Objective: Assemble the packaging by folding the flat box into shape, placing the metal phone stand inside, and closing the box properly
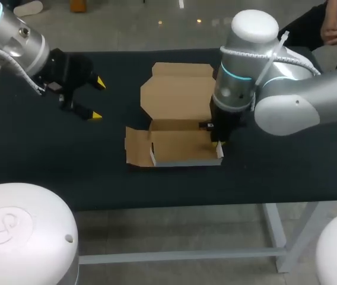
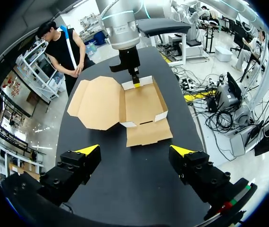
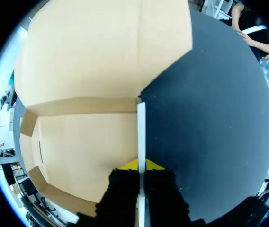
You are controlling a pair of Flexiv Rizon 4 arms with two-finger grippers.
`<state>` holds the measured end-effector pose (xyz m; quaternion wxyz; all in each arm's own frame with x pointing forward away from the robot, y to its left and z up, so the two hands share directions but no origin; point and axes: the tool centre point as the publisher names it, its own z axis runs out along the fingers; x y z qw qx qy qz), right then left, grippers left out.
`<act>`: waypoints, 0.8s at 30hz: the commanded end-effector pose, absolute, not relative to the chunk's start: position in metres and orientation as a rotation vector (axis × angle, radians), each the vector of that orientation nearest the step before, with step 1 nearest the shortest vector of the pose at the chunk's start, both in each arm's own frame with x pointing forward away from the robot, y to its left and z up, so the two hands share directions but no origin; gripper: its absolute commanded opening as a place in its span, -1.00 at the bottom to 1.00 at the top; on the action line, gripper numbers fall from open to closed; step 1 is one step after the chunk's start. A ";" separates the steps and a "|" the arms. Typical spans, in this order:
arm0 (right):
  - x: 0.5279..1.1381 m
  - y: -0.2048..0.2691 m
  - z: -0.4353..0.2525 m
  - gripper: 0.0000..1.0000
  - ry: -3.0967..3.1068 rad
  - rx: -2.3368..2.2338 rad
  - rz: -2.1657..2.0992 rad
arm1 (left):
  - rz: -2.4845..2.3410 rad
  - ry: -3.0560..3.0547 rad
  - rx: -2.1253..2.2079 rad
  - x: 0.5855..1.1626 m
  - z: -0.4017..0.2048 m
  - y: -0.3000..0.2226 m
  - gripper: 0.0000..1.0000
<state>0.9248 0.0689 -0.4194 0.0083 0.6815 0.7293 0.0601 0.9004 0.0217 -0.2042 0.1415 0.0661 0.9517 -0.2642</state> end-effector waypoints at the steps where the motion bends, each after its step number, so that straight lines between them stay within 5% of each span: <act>1: 0.929 0.075 -0.415 -1.00 2.286 2.136 0.098 | -0.756 2.752 0.190 0.900 -0.203 0.022 1.00; 24: 0.928 0.078 -0.421 -1.00 2.251 2.143 -0.011 | -0.756 2.752 0.190 0.900 -0.203 0.022 1.00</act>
